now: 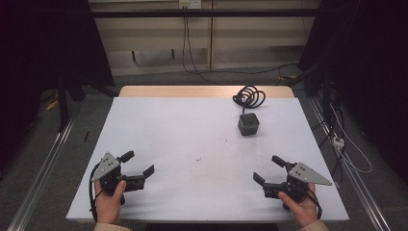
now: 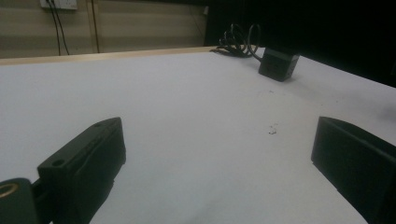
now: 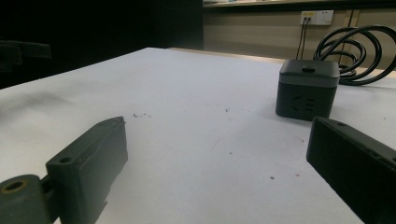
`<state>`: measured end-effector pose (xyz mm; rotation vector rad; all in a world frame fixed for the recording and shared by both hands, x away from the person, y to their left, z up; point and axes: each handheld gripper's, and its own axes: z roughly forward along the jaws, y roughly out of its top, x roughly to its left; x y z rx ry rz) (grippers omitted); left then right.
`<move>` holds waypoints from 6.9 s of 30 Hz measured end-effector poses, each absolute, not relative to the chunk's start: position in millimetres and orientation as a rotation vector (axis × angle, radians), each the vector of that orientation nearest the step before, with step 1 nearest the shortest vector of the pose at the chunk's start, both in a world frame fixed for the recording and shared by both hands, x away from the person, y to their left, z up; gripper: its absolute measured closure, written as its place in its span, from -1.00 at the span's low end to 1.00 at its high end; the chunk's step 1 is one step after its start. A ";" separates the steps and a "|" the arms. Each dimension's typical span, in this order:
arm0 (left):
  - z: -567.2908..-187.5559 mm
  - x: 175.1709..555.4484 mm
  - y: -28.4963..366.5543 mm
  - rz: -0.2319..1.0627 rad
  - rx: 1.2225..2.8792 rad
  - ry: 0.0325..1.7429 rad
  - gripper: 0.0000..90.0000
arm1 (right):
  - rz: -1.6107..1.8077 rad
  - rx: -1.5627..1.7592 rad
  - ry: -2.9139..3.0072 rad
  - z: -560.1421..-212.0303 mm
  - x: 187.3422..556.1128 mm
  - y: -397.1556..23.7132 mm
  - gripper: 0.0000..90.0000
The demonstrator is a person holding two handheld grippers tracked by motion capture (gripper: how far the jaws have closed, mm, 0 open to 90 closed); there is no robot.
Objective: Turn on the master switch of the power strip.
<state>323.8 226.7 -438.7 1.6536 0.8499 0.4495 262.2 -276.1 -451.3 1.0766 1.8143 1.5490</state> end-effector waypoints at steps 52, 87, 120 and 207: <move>-438.7 324.9 216.6 0.406 1.655 0.794 -0.94 | 1.416 1.185 1.777 -434.1 320.7 -281.7 -0.79; -438.1 324.7 217.2 0.398 1.640 0.792 -0.94 | 1.348 1.221 1.789 -427.2 362.2 -280.8 -0.53; -437.6 324.7 217.3 0.399 1.638 0.789 -0.94 | 1.304 1.215 1.806 -426.6 388.8 -280.3 -0.02; -438.1 325.1 216.4 0.397 1.630 0.795 -0.94 | 1.258 1.275 1.891 -429.2 436.4 -276.7 1.00</move>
